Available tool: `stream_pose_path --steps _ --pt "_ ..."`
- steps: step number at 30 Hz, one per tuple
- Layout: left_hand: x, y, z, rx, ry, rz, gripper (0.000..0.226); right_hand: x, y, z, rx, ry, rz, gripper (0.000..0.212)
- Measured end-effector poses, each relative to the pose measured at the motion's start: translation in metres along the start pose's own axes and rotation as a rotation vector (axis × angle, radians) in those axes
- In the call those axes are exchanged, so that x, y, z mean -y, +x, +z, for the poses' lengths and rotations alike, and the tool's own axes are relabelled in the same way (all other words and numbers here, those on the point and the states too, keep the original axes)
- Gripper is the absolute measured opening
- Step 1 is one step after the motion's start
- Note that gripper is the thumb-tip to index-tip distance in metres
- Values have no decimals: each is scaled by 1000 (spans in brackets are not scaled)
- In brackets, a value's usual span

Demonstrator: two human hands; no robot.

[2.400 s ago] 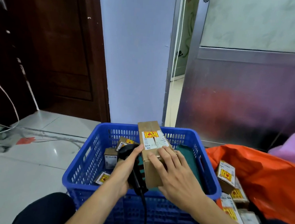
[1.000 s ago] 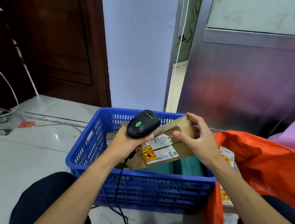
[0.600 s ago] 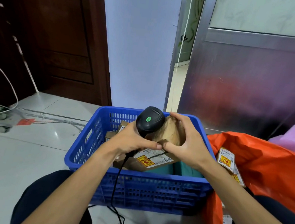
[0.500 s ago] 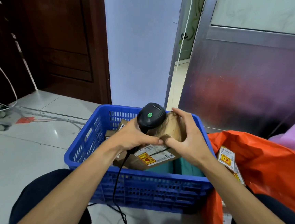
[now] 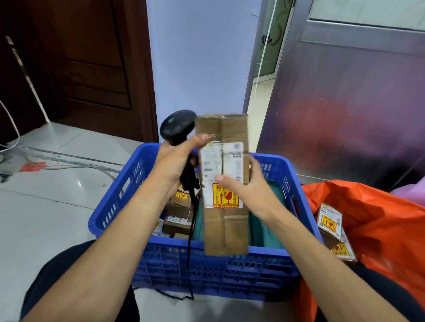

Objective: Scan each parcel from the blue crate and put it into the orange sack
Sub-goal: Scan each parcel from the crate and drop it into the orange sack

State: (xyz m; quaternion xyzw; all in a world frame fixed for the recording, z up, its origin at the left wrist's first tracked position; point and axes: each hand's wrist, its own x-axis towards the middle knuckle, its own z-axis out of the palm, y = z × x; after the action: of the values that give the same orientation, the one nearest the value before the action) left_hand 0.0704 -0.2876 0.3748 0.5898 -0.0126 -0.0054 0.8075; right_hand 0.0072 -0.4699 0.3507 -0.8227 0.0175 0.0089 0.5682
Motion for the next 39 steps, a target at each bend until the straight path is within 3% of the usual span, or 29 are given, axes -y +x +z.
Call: stream_pose_path --steps 4,8,14,18,21,25,28,32,39 --pt "2 14 -27 -95 -148 -167 41 -14 7 7 187 -72 87 131" --pt "-2 16 -43 -86 -209 -204 32 -10 2 4 211 -70 68 113" --pt "3 9 -49 -134 -91 -169 46 -9 4 -24 53 -73 78 83" --pt "5 -6 -46 -113 80 -140 25 -17 5 -46 -101 -98 122 69" --pt "7 -20 -46 -40 241 -104 28 -25 3 -56 -167 -161 144 72" --pt "6 -36 -44 147 376 -59 28 -32 0 -64 -224 -275 164 98" --pt "8 -46 -39 279 384 -36 18 -35 -4 -69 -236 -318 162 96" --pt "13 -52 -31 240 491 -25 23 -37 -8 -73 -216 -345 162 90" --pt "19 -52 -25 182 473 -10 30 -42 -12 -74 -183 -357 175 96"
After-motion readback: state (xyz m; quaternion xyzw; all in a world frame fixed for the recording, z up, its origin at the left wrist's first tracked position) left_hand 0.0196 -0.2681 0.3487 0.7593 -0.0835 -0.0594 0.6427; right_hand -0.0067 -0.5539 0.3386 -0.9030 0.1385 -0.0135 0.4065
